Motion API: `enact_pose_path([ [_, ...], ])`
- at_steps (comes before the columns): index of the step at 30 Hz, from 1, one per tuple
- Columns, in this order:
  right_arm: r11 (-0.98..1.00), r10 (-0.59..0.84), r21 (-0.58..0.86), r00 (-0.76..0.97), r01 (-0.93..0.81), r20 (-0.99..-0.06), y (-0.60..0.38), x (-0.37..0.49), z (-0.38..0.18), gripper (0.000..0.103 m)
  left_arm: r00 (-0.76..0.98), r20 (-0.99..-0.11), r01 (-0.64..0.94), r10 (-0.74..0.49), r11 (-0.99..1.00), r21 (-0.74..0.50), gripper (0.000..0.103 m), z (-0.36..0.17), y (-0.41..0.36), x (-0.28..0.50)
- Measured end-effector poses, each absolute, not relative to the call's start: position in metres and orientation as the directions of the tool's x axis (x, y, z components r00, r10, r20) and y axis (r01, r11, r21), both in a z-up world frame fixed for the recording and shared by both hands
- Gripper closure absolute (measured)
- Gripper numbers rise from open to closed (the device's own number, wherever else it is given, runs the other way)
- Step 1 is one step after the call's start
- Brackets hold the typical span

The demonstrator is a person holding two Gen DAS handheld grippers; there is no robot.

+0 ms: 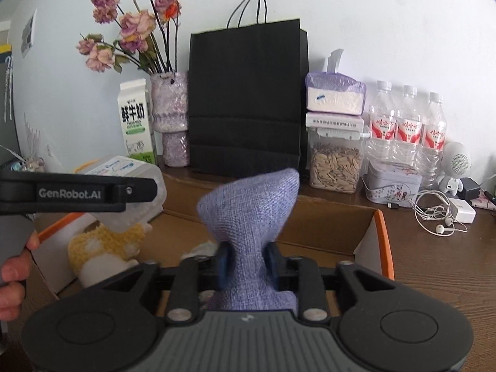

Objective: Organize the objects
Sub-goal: 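Carry the wipes tub and cloth bag into the box and release both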

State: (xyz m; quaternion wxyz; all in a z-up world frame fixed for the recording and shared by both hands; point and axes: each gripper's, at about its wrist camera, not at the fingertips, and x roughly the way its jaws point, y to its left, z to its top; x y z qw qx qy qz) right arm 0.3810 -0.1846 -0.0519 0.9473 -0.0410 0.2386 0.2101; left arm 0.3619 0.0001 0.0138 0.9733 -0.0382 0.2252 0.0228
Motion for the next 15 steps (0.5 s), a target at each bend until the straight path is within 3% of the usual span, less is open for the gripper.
enact_pose_path([
  [1,0.916,0.36,0.015,0.804,-0.401,-0.472,-0.1844,0.3814,-0.0534,0.022,0.898,-0.439,-0.064,0.029,0.996,-0.066,0.0,0.0129,0.0003,0.3621],
  [2,0.922,0.342,0.001,0.814,-0.387,-0.47,-0.1841,0.3809,-0.0543,0.001,0.901,-0.433,-0.069,0.034,0.996,-0.065,0.0,0.0125,0.0002,0.3615],
  [15,0.927,0.325,-0.017,0.823,-0.376,-0.465,-0.1835,0.377,-0.0529,0.0,0.891,-0.452,-0.072,0.042,0.996,-0.049,0.0,0.0115,-0.0017,0.3615],
])
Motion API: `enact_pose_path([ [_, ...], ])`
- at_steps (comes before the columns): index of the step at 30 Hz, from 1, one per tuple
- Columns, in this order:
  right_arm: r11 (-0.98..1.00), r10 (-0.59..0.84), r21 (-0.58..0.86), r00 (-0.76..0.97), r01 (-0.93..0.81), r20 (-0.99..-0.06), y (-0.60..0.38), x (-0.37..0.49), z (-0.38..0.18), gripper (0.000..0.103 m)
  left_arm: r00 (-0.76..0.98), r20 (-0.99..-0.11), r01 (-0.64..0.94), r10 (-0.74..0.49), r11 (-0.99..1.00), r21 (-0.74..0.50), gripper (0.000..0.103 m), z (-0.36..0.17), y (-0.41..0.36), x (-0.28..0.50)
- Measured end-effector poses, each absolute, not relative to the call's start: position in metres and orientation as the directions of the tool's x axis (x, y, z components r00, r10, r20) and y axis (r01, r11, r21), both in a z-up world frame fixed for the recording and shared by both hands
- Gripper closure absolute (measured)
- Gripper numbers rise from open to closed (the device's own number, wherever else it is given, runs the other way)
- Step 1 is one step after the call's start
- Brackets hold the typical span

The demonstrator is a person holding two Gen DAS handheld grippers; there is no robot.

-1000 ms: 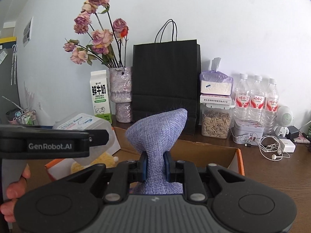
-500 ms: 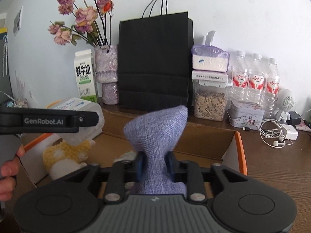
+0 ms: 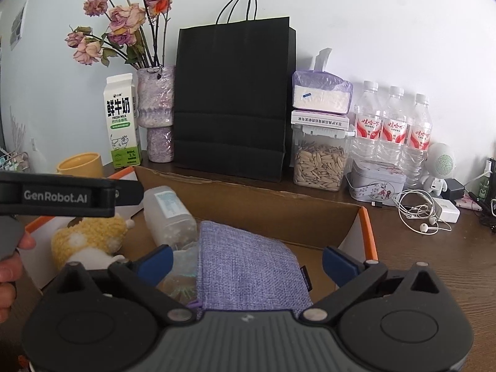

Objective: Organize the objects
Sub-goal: 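Carry the wipes tub and cloth bag into the box and release both, then move both tools back toward the rose and coiled cable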

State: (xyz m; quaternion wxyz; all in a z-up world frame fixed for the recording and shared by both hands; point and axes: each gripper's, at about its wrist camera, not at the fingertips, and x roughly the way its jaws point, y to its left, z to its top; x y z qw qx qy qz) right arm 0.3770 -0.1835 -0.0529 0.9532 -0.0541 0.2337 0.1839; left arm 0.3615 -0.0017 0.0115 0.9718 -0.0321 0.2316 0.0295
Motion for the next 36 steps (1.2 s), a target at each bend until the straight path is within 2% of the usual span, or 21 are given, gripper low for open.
enact_pose_path([
  [13,0.92,0.333,-0.04,0.832,-0.389,-0.444,-0.181,0.364,-0.047,0.0,0.908,-0.416,-0.058,0.037,0.998,-0.039,0.0,0.02,-0.004,0.345],
  [25,0.915,0.347,-0.058,0.851,-0.4,-0.394,-0.185,0.315,-0.028,0.0,0.923,-0.383,-0.056,0.037,0.998,-0.038,0.0,0.034,-0.009,0.294],
  [36,0.915,0.349,-0.054,0.849,-0.401,-0.396,-0.197,0.259,-0.026,0.0,0.923,-0.383,-0.038,0.037,0.999,0.003,0.0,0.036,-0.012,0.234],
])
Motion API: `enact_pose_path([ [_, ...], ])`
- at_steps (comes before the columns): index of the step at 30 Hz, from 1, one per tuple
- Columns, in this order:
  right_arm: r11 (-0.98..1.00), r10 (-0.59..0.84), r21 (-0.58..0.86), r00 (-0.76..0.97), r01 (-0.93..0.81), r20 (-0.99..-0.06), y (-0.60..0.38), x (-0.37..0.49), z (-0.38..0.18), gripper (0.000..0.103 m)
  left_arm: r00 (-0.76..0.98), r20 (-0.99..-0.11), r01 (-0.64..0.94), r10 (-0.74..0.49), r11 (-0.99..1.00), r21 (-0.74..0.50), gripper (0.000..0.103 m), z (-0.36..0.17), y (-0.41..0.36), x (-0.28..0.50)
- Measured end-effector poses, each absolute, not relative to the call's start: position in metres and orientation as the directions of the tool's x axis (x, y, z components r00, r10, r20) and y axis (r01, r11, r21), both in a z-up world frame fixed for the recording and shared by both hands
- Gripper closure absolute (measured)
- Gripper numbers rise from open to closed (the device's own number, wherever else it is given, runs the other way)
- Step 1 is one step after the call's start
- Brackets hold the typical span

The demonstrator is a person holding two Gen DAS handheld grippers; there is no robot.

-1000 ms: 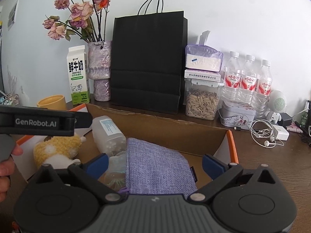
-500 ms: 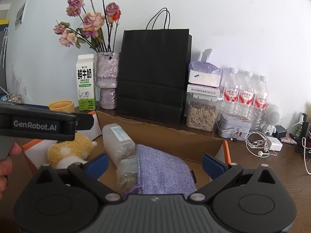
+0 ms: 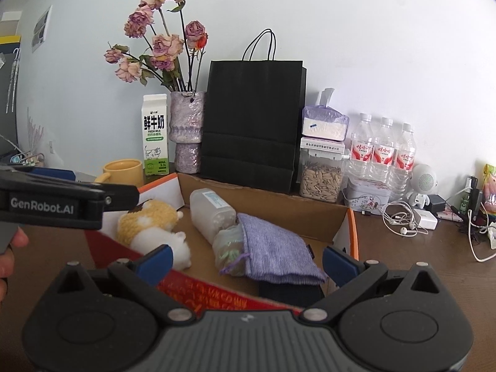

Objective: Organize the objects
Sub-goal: 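Move both tools back toward the rose and coiled cable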

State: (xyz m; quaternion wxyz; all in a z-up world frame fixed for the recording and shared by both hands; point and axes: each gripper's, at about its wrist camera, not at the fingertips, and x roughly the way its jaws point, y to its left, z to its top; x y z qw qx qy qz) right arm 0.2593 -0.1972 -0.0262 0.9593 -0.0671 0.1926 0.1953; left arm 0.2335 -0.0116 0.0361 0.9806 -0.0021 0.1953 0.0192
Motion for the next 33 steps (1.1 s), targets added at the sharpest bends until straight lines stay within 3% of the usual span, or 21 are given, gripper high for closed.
enact_pose_path([
  [18,0.911,0.346,-0.043,0.817,-0.41,-0.461,-0.215,0.192,-0.05,0.0,0.887,-0.461,-0.007,0.021,0.999,0.033,0.0,0.006,-0.008,0.171],
  [33,0.907,0.344,-0.007,0.751,-0.421,-0.563,-0.224,0.197,-0.085,0.0,0.834,-0.551,0.046,-0.022,0.999,0.029,0.0,-0.026,-0.009,0.157],
])
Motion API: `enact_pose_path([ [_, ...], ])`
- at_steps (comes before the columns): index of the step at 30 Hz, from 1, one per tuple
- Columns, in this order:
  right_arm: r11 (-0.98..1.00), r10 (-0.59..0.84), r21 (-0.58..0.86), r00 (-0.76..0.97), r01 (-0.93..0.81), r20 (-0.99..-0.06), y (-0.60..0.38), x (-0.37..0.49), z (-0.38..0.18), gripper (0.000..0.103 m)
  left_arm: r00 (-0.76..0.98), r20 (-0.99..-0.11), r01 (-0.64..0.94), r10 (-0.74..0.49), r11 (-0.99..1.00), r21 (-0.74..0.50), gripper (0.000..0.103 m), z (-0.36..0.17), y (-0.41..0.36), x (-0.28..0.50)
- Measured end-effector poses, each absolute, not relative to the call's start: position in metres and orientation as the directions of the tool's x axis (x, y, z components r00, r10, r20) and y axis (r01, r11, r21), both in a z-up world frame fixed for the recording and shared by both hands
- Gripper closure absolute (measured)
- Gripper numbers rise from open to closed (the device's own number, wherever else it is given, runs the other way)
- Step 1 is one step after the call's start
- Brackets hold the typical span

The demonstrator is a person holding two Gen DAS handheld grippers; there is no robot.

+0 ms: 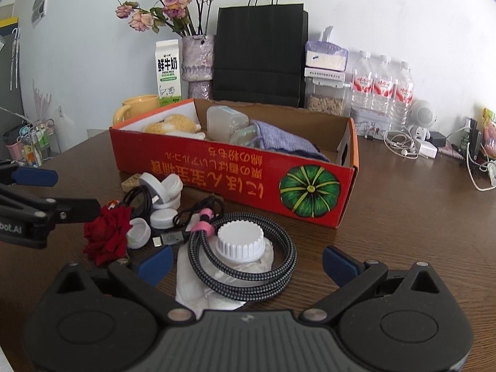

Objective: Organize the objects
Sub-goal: 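Move both tools back toward the rose and coiled cable, then grasp the red rose with the left gripper while the right gripper grasps the braided cable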

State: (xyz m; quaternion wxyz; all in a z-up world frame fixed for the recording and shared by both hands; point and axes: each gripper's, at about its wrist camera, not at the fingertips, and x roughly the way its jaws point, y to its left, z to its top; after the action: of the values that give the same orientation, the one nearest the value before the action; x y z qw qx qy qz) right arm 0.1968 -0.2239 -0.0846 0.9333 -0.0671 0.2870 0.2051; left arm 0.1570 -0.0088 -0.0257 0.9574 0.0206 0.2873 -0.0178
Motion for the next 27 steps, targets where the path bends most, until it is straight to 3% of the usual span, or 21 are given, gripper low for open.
enact_pose_path([
  [12,0.895,0.364,0.032,0.687,-0.445,-0.629,-0.219,0.229,-0.101,0.0,0.822,-0.569,0.048,-0.027,0.999,0.022,0.0,-0.032,-0.01,0.162],
  [27,0.889,0.389,0.064,0.672,-0.454,-0.63,-0.22,0.236,-0.102,0.0,0.816,-0.577,0.045,-0.026,0.999,0.019,0.0,-0.035,-0.011,0.164],
])
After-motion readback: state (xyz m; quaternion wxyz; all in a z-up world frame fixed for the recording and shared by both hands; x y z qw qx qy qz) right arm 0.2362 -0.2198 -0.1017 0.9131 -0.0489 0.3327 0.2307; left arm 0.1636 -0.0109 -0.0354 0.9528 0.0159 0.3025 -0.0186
